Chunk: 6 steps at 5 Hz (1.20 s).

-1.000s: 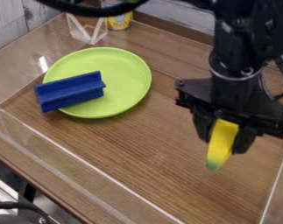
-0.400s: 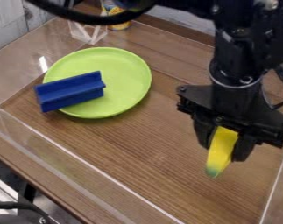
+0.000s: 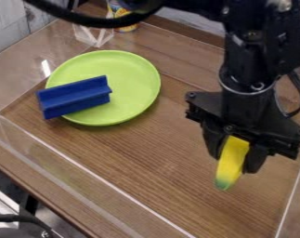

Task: Remove the banana from inside the green plate and put it on the table

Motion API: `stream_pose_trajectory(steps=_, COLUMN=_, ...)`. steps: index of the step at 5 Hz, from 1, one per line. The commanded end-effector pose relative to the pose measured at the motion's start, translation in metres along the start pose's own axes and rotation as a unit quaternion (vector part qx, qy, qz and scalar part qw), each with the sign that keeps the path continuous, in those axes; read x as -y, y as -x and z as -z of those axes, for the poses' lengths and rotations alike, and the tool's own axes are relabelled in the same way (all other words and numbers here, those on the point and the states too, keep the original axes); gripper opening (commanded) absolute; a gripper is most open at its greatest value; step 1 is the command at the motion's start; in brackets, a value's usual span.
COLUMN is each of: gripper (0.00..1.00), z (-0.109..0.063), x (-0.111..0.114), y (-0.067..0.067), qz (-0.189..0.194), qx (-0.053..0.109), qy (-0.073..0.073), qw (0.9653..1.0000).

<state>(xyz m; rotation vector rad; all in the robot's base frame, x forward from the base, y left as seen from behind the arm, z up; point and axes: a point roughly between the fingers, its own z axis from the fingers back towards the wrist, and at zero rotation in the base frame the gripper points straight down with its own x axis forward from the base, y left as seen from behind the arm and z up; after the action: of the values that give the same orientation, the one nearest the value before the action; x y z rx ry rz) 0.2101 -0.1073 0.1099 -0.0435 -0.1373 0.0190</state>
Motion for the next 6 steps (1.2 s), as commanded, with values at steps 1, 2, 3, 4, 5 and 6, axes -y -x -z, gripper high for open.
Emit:
stream_pose_trajectory(steps=1, gripper=0.00, z=-0.0058, x=-0.0020, y=-0.0046, qz=-0.003, qx=0.011, qy=0.007, qw=0.9999)
stream_pose_trajectory(steps=2, gripper=0.00, z=-0.0044, x=-0.0036, y=-0.0052, qz=-0.003, qx=0.008, qy=0.008, qw=0.9999)
stream_pose_trajectory(steps=3, gripper=0.00, z=-0.0029, x=-0.0048, y=-0.0062, qz=-0.003, qx=0.007, qy=0.009, qw=0.9999)
stream_pose_trajectory(steps=4, gripper=0.00, z=-0.0018, x=-0.0058, y=-0.0075, qz=-0.004, qx=0.005, qy=0.010, qw=0.9999)
stream_pose_trajectory(steps=5, gripper=0.00, z=-0.0008, x=-0.0067, y=-0.0090, qz=-0.003, qx=0.004, qy=0.011, qw=0.9999)
stream_pose_trajectory(steps=6, gripper=0.00, z=0.0005, x=-0.0075, y=-0.0108, qz=-0.003, qx=0.003, qy=0.012, qw=0.9999)
